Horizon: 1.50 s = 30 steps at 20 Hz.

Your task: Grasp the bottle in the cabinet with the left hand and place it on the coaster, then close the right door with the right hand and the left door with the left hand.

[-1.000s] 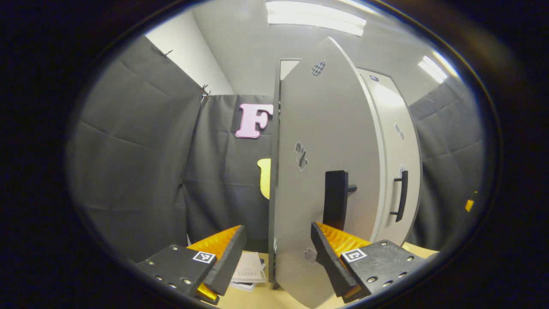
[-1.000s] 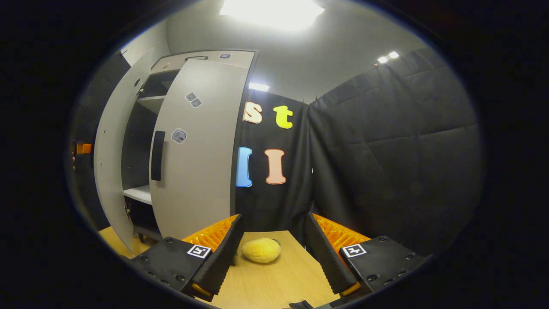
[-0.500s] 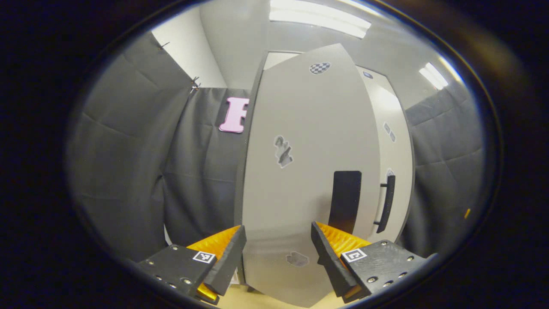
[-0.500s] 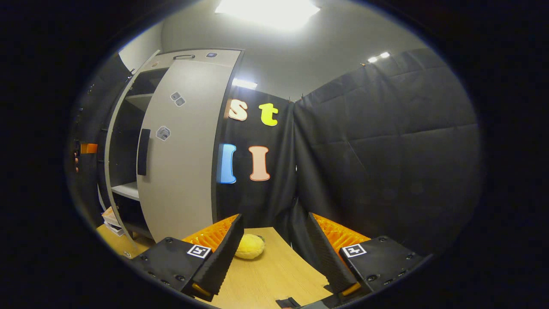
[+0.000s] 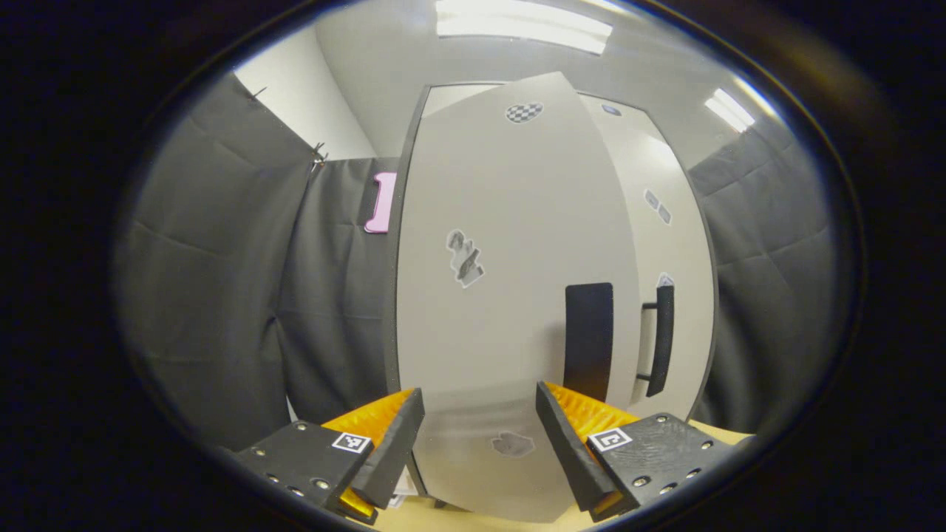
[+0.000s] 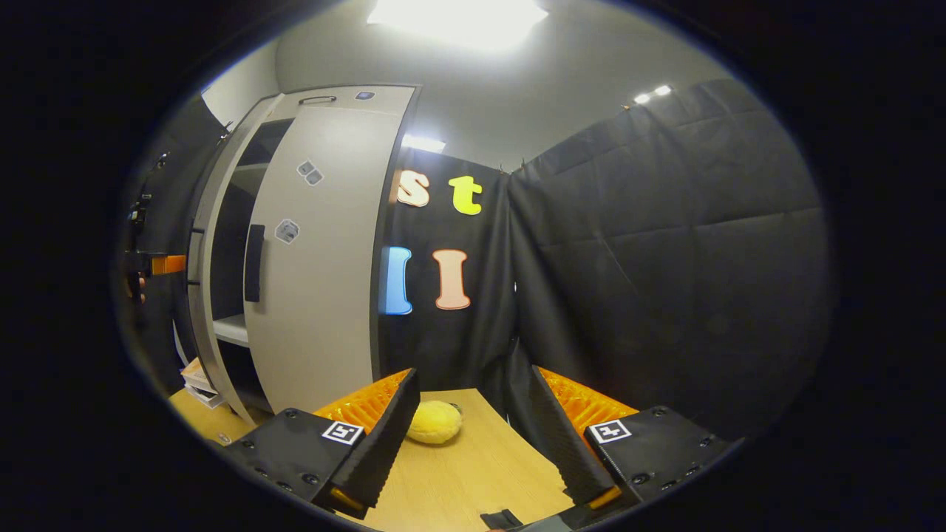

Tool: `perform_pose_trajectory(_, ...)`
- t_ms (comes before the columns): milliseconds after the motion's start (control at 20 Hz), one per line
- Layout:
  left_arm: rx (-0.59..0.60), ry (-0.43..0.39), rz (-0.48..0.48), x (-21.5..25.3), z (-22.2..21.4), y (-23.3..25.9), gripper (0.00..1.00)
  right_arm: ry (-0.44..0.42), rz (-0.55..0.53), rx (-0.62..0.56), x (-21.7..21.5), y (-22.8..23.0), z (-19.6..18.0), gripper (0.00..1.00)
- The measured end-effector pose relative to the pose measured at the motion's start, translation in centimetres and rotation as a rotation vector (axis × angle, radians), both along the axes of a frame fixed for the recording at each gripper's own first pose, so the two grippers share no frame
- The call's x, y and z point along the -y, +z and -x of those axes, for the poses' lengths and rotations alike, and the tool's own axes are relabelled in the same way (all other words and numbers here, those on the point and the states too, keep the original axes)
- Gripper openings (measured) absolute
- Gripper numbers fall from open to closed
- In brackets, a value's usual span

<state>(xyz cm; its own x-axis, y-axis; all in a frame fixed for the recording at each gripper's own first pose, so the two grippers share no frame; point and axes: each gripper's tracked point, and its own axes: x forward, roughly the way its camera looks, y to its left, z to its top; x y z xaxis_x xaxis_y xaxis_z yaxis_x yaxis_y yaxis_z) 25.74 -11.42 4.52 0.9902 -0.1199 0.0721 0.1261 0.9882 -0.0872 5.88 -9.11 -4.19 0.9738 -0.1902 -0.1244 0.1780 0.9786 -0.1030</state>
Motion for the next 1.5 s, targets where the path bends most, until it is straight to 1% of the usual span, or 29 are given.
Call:
perform_pose_trajectory(350,0.032,0.037,-0.041,-2.8,7.8,2.0,0.98,0.123,-0.043,0.052,-2.7,2.3,-0.2,0.95)
perform_pose_trajectory(400,0.032,0.046,-0.045,-3.3,9.4,2.0,0.90,0.144,-0.048,0.059,-3.0,2.6,-0.2,0.92)
perform_pose_trajectory(450,0.028,0.057,-0.050,-3.7,10.8,2.0,0.90,0.164,-0.051,0.062,-3.4,2.8,-0.2,0.95)
perform_pose_trajectory(650,0.009,0.104,-0.067,-5.5,16.3,1.3,0.90,0.246,-0.067,0.065,-4.7,3.3,0.4,0.95)
perform_pose_trajectory(800,-0.009,0.137,-0.077,-6.7,19.5,0.5,0.90,0.296,-0.067,0.067,-5.3,3.7,1.1,0.95)
perform_pose_trajectory(1050,-0.026,0.159,-0.099,-8.4,23.2,-0.3,0.91,0.327,-0.080,0.078,-6.2,4.5,2.3,0.95)
perform_pose_trajectory(1350,-0.037,0.165,-0.111,-10.8,25.6,-1.5,0.91,0.322,-0.071,0.092,-7.2,5.3,3.7,0.95)
perform_pose_trajectory(1400,-0.032,0.165,-0.113,-11.0,25.9,-1.6,0.98,0.322,-0.067,0.094,-7.3,5.4,3.9,0.92)
perform_pose_trajectory(1450,-0.033,0.164,-0.115,-11.3,26.2,-1.7,0.98,0.317,-0.063,0.094,-7.4,5.5,4.1,0.92)
perform_pose_trajectory(1500,-0.036,0.159,-0.116,-11.4,26.4,-1.9,0.91,0.315,-0.065,0.098,-7.6,5.6,4.4,0.95)
